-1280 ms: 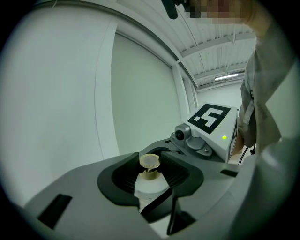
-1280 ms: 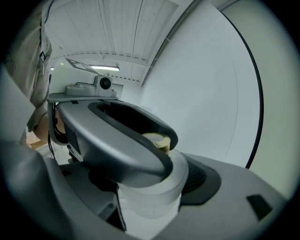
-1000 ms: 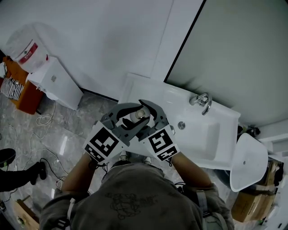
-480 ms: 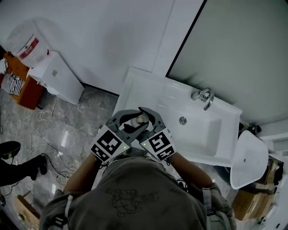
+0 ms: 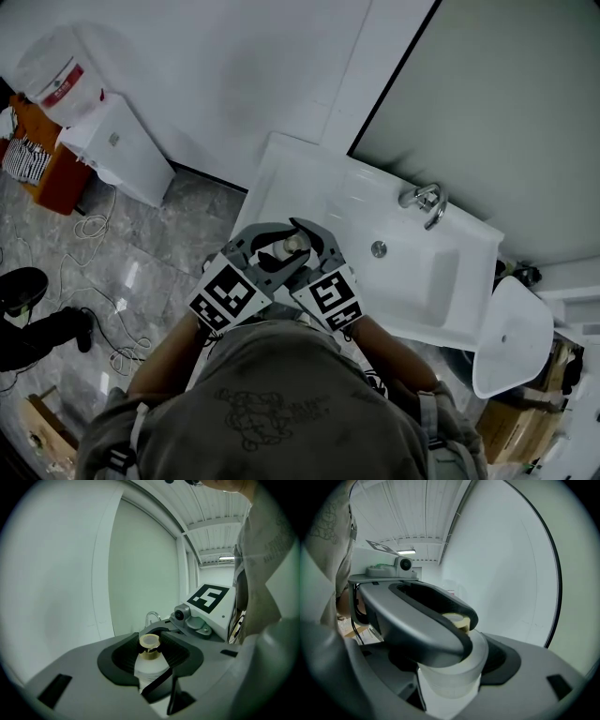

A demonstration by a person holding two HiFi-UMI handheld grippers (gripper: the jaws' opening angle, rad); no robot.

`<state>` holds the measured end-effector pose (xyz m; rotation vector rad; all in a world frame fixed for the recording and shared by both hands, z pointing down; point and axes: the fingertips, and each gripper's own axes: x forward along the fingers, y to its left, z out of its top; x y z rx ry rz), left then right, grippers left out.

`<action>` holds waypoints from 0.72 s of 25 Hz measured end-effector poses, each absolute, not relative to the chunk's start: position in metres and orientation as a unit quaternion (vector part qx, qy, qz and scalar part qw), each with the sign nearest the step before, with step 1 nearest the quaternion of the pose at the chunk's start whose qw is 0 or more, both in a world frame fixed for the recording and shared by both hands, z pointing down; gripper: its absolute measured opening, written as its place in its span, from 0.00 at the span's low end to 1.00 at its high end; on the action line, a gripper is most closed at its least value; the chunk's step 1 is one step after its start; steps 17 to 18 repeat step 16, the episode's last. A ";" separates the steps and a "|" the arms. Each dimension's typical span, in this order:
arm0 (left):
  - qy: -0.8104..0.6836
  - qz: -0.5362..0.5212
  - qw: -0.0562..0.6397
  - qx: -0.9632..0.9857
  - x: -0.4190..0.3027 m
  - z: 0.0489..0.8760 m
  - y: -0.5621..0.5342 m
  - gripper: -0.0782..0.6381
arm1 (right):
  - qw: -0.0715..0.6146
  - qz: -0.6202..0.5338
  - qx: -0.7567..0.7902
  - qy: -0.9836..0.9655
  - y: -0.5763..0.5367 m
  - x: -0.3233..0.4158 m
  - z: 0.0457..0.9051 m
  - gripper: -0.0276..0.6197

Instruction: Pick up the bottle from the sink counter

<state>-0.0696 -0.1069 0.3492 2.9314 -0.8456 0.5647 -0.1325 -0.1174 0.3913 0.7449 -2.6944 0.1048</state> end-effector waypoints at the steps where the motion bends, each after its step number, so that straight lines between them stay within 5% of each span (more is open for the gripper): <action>1: -0.274 0.182 0.019 0.944 -0.070 0.349 -0.108 0.32 | 0.171 0.036 0.262 -0.949 -0.118 -0.133 0.391 0.56; 18: -0.285 0.176 0.000 0.942 -0.073 0.339 -0.116 0.32 | 0.170 0.010 0.261 -0.950 -0.128 -0.136 0.381 0.56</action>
